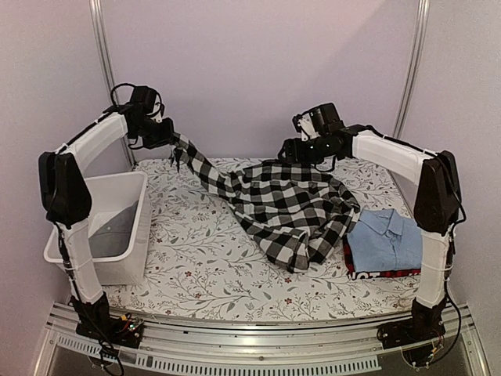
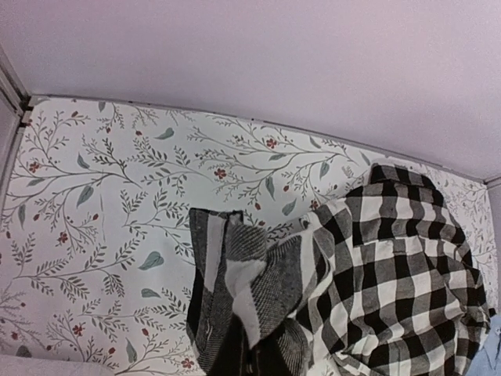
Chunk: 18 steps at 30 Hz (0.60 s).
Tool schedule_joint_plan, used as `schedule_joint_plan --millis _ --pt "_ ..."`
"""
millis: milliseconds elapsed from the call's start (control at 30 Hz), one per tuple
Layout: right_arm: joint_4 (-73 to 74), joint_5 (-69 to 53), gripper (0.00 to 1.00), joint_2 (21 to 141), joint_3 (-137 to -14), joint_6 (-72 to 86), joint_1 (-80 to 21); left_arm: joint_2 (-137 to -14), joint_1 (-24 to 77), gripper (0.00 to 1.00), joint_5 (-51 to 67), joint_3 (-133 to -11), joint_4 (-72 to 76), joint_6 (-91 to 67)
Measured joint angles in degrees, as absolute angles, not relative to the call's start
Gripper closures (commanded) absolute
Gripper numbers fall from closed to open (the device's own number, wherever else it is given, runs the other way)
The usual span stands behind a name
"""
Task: Fold and stack the long sleeve shirts
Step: Flatten out the crumpled shirt at the center of the board.
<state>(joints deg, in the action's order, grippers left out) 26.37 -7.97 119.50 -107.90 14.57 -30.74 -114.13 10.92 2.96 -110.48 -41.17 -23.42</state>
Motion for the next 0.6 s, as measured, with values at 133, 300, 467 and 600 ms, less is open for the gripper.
schedule_joint_plan --millis 133,300,467,600 --pt "23.5 -7.9 0.26 108.9 -94.2 17.0 -32.8 -120.6 8.3 1.0 2.6 -124.3 -43.2 -23.6" --pt "21.4 -7.9 0.28 103.5 -82.0 20.2 -37.0 -128.7 3.1 1.0 2.1 -136.9 -46.2 -24.0" --pt "21.1 -7.6 0.28 103.6 -77.2 22.6 -42.0 -130.8 -0.3 0.9 3.5 -137.8 -48.1 -24.0" --pt "19.6 -6.9 0.29 104.0 -77.2 24.0 -46.2 -131.2 0.4 0.74 4.7 -137.8 -48.8 -23.4"
